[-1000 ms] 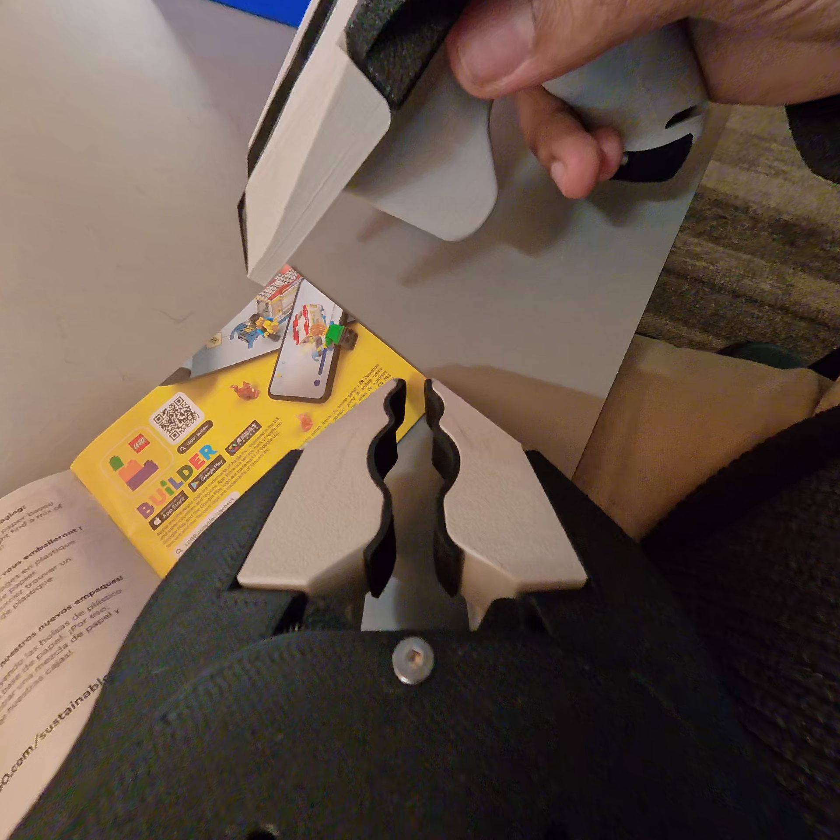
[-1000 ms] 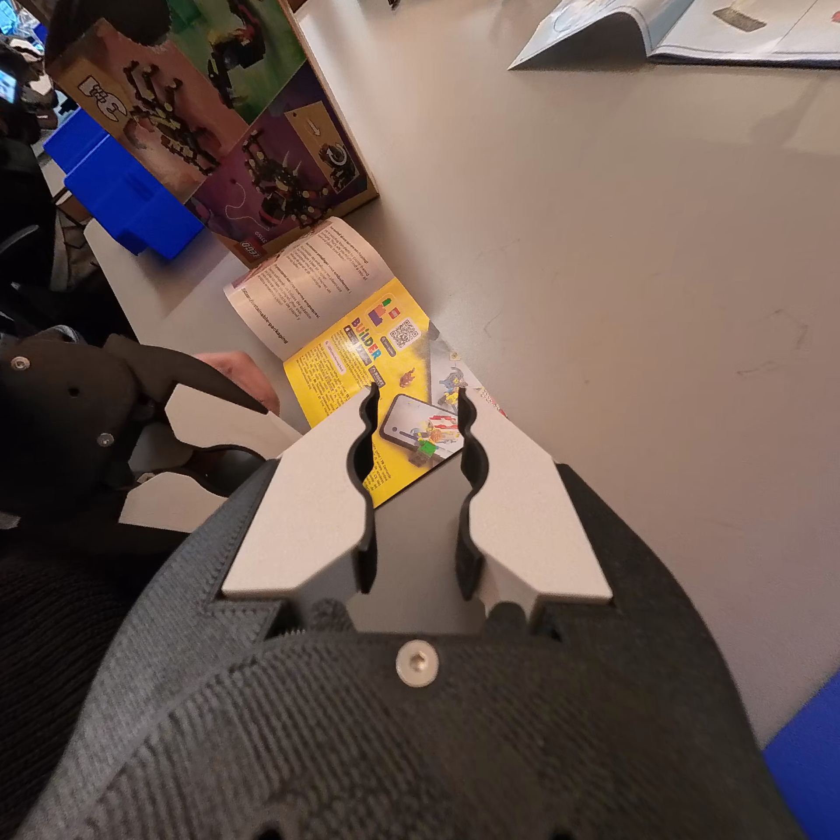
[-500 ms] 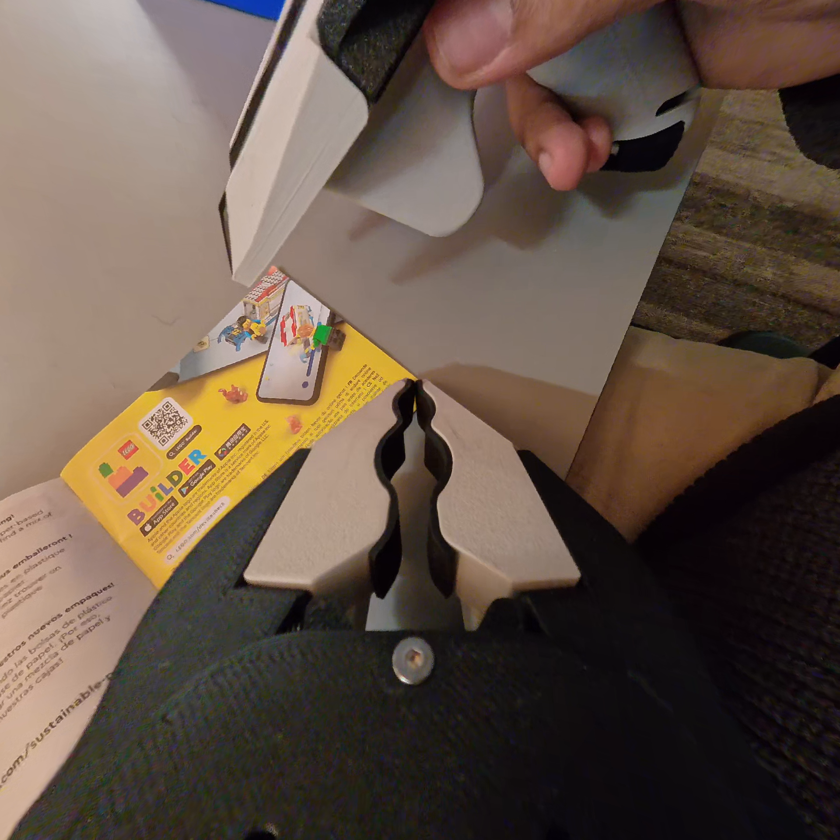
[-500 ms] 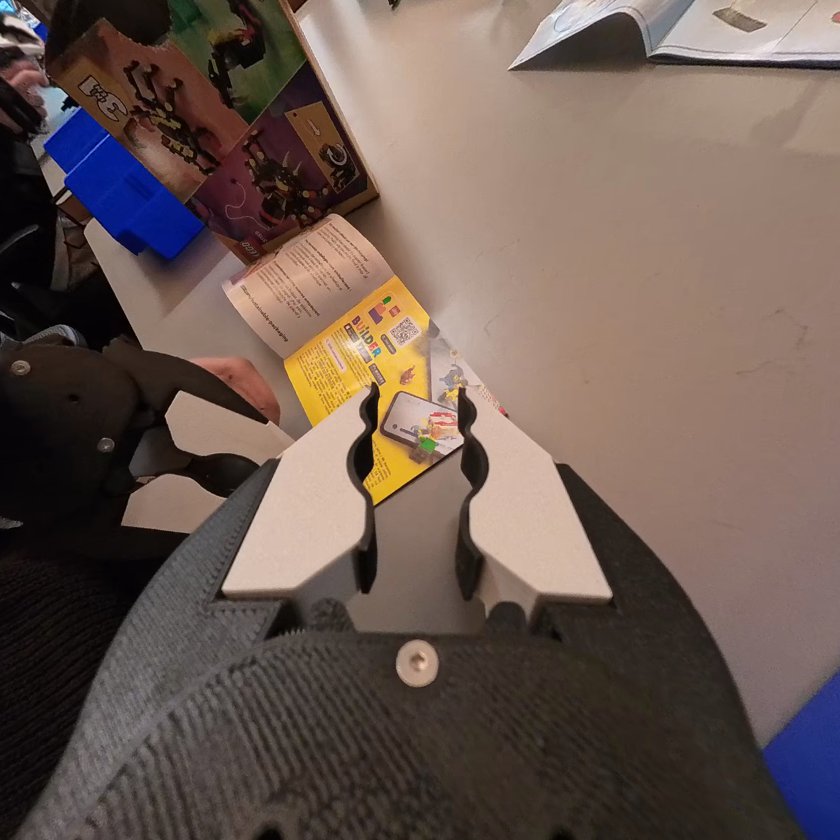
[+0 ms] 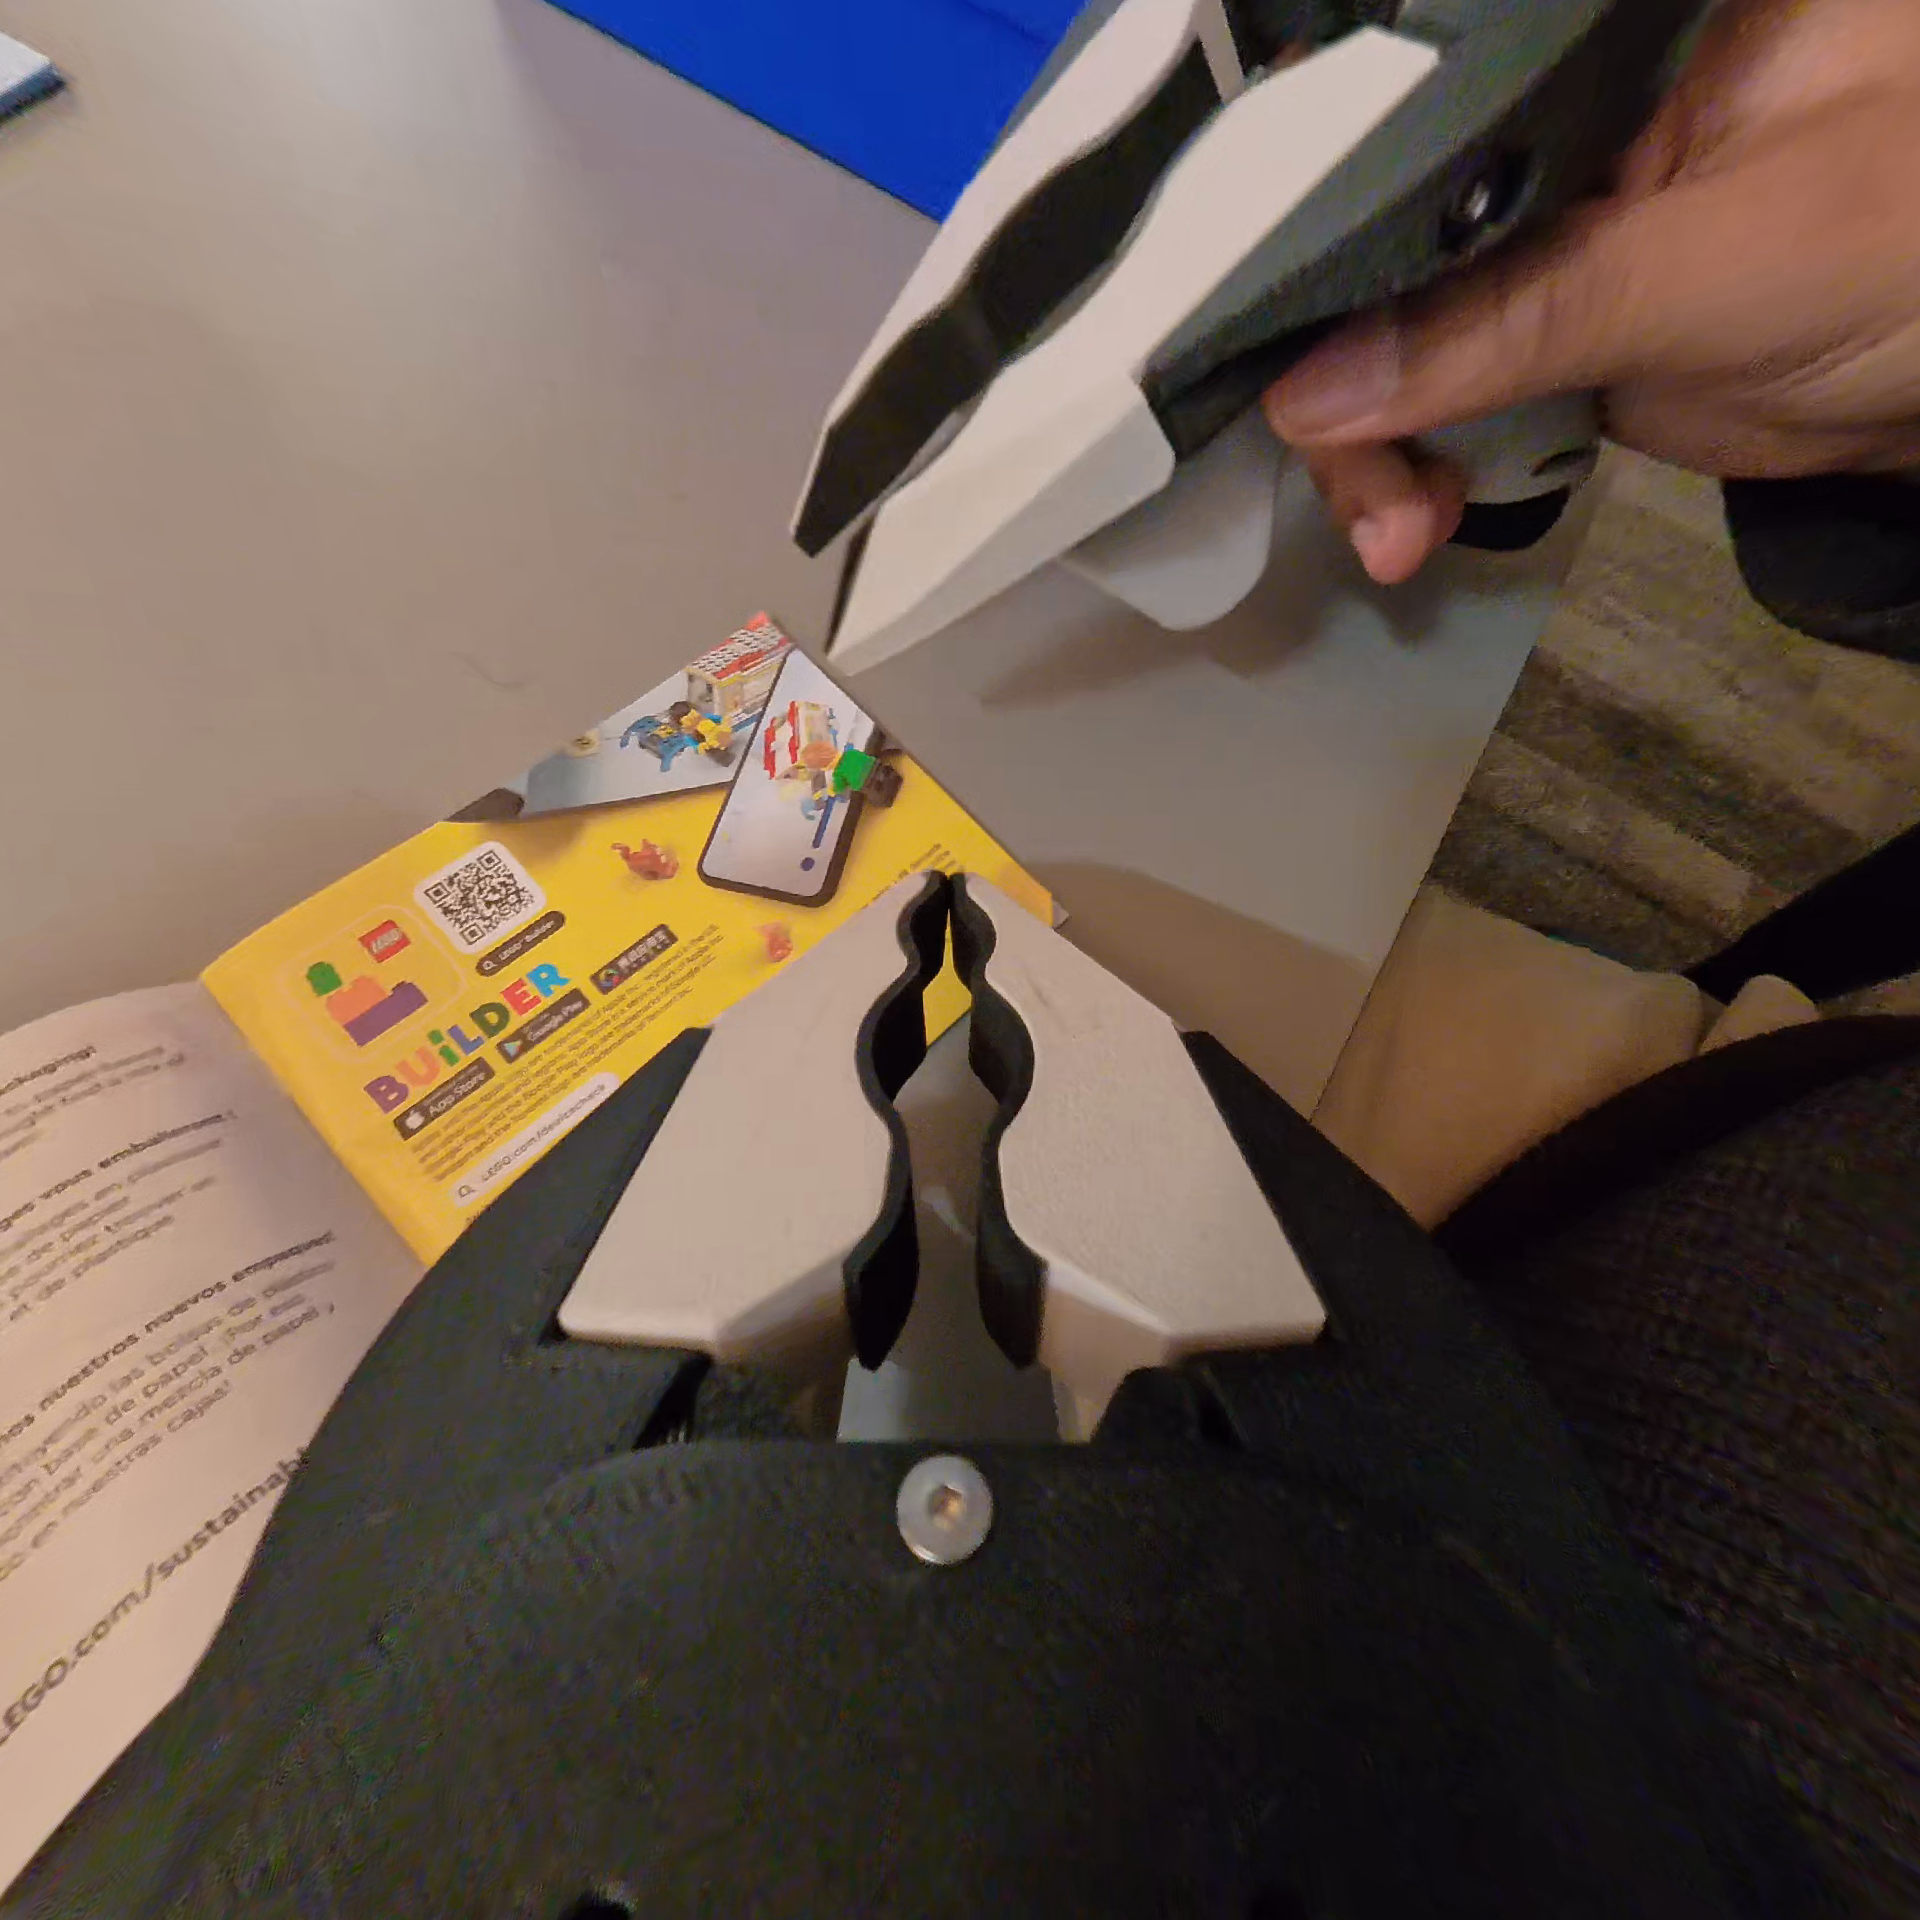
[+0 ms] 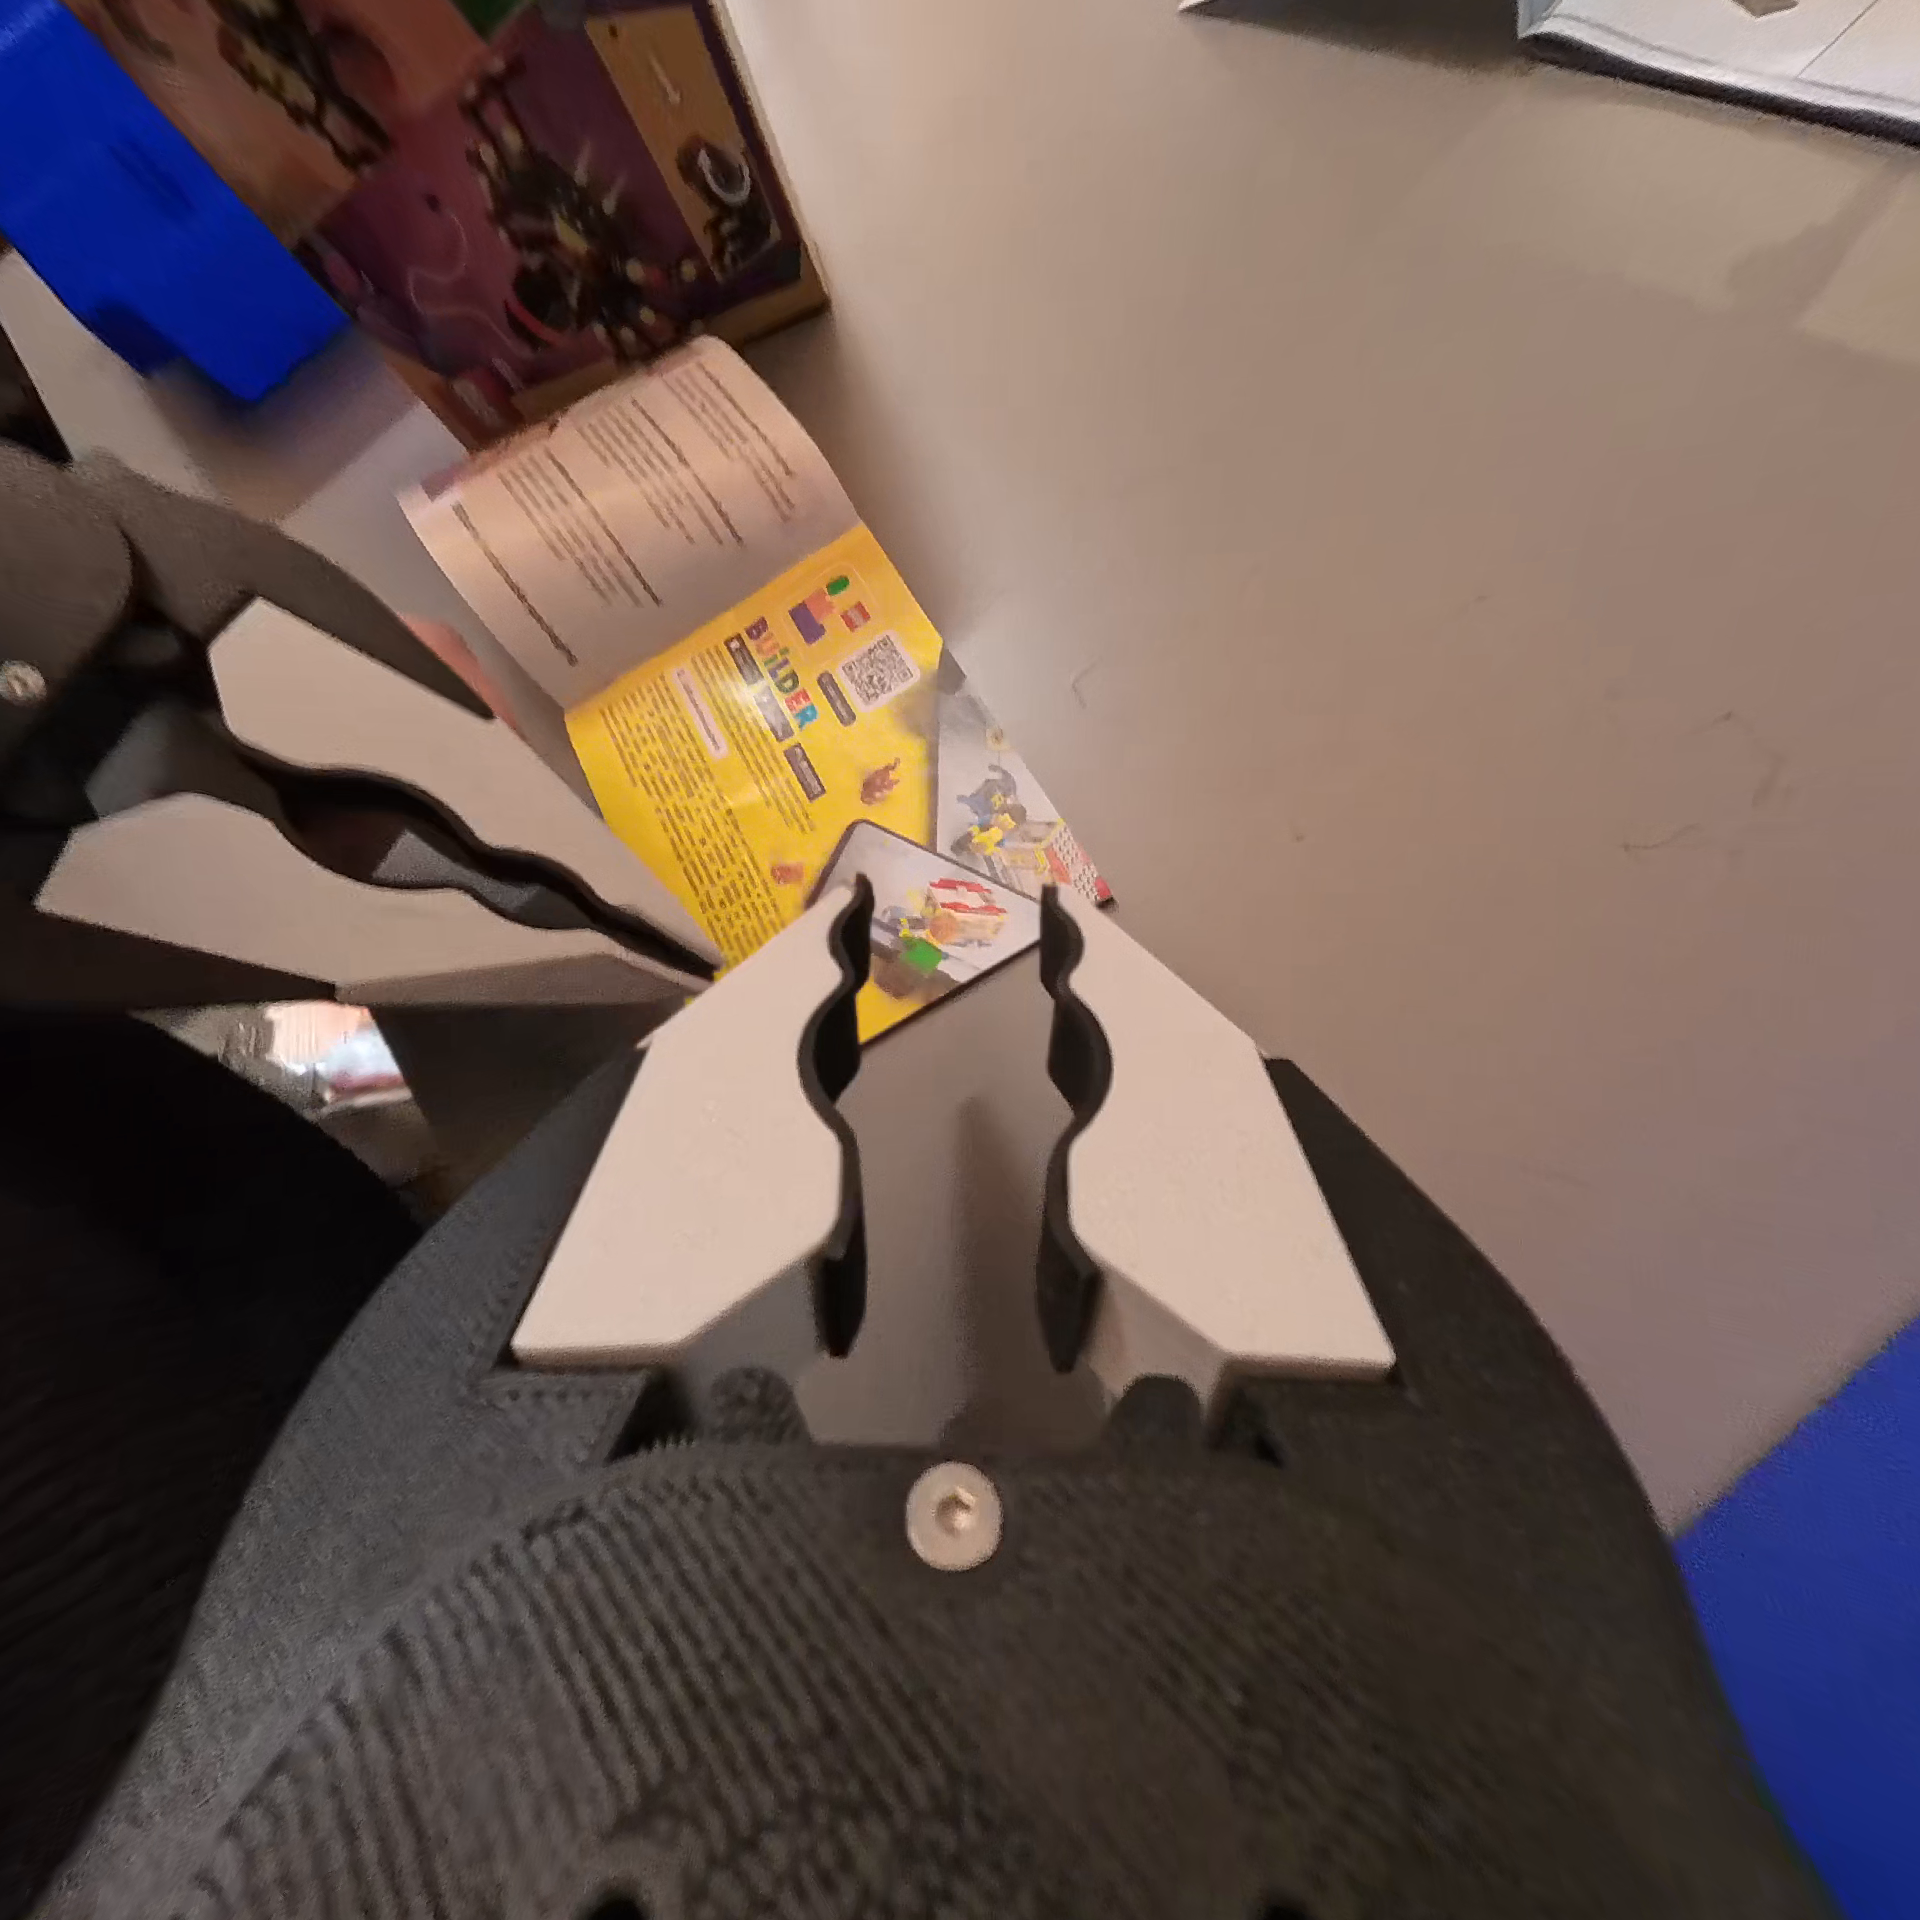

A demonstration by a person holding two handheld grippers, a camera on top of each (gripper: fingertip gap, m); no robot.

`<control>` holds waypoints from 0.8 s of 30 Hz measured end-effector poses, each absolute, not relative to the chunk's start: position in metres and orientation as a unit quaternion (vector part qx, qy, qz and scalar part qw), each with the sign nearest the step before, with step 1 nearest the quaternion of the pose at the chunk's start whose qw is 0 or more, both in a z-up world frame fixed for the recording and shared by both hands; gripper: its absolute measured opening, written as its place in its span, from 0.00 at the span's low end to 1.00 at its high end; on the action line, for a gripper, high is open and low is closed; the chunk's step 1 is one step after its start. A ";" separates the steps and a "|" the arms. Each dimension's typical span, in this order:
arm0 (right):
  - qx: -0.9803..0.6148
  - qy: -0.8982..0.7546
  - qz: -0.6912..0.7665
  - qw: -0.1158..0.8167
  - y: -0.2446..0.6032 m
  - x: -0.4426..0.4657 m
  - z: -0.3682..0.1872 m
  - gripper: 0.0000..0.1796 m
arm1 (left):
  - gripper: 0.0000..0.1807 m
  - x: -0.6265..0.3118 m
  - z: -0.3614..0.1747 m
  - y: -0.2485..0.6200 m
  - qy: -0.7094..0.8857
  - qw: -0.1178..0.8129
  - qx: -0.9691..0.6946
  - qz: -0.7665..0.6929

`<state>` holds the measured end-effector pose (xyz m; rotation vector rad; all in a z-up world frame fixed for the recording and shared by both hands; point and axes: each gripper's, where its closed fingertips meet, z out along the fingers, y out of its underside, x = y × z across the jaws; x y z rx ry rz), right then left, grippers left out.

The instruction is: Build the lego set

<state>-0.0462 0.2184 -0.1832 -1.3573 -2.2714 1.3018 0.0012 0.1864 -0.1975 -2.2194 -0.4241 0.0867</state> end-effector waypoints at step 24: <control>-0.360 -0.837 0.394 0.121 0.213 -0.033 -0.190 0.13 | 0.00 0.020 -0.215 0.199 -0.105 0.395 -0.911 0.055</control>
